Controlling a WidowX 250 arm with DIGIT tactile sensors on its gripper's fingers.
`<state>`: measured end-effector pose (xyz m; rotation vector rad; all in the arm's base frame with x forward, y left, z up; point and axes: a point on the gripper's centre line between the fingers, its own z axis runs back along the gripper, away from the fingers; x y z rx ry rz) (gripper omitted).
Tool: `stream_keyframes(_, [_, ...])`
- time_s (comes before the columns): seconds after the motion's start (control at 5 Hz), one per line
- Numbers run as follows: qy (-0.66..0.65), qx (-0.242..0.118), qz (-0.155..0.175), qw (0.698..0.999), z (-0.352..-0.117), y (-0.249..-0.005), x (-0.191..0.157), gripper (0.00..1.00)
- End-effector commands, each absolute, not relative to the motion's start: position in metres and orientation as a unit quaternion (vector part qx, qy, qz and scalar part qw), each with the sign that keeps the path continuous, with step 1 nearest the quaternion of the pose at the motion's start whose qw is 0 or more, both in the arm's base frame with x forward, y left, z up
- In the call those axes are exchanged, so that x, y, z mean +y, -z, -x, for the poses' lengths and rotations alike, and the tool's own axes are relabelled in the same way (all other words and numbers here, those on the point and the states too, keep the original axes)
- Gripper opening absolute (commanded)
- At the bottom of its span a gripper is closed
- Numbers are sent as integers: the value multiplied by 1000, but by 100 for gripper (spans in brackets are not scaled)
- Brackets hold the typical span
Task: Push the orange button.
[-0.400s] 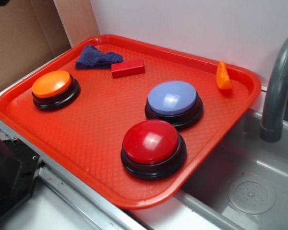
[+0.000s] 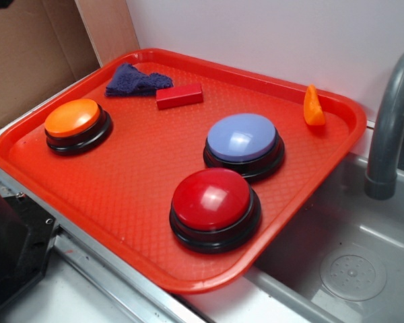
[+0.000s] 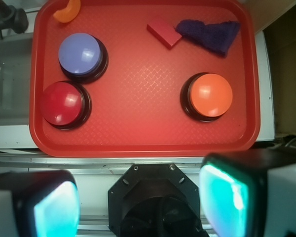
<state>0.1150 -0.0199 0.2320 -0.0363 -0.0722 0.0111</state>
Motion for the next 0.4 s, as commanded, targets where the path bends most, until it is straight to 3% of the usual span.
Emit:
stream_keyframes(0.0, [-183, 15, 45, 982, -137, -169, 80, 100])
stream_keyframes(0.2, [-210, 16, 22, 977, -151, -145, 118, 100])
